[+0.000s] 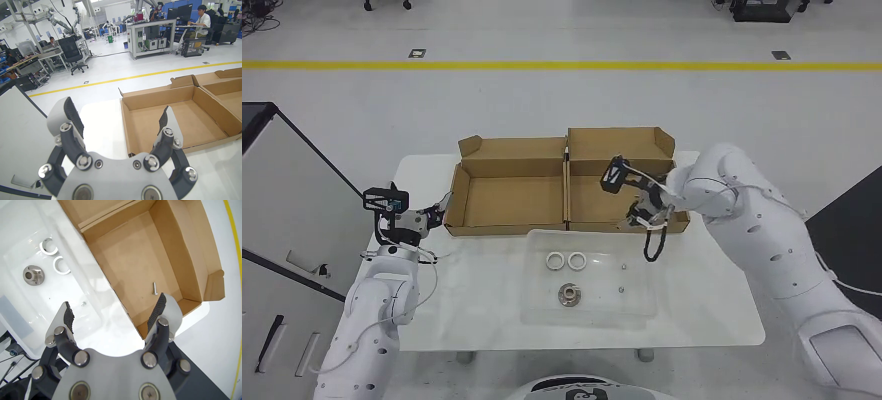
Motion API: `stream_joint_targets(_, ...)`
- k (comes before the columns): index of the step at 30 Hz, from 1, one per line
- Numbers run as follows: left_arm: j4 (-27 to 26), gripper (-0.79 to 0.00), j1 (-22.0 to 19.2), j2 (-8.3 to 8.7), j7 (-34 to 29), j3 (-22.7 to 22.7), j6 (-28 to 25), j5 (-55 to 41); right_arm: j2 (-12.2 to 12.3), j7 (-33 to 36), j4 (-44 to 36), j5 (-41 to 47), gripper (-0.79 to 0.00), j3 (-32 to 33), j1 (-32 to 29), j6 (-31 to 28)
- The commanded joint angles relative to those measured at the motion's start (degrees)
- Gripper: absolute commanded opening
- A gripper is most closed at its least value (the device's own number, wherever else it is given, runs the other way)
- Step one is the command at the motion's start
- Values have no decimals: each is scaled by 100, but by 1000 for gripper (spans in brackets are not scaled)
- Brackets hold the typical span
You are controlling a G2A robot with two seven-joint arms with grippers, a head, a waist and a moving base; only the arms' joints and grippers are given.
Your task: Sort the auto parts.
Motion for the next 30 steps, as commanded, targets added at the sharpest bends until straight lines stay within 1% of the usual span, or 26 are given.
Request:
stream_joint_targets(1, 0, 0, 0, 0, 0, 0, 0, 0, 148, -42, -124, 243, 0, -252, 84, -42)
stream_joint_targets(7, 0, 0, 0, 0, 0, 0, 0, 0, 618, -143, -358, 794, 0, -1092, 543, -143)
stream_joint_targets(12, 0, 0, 0, 0, 0, 0, 0, 0, 951, -253, -423, 1273, 0, -1771, 1005, -253)
stream_joint_targets(25, 0, 0, 0, 0, 0, 0, 0, 0, 951, -253, -423, 1273, 0, -1771, 1005, -253)
stream_joint_targets(27, 0, 0, 0, 0, 0, 0, 0, 0, 940, -343, -604, 1216, 0, -1899, 951, -341)
stream_joint_targets(30, 0, 0, 0, 0, 0, 0, 0, 0, 926, -189, -922, 990, 0, -2144, 999, -187)
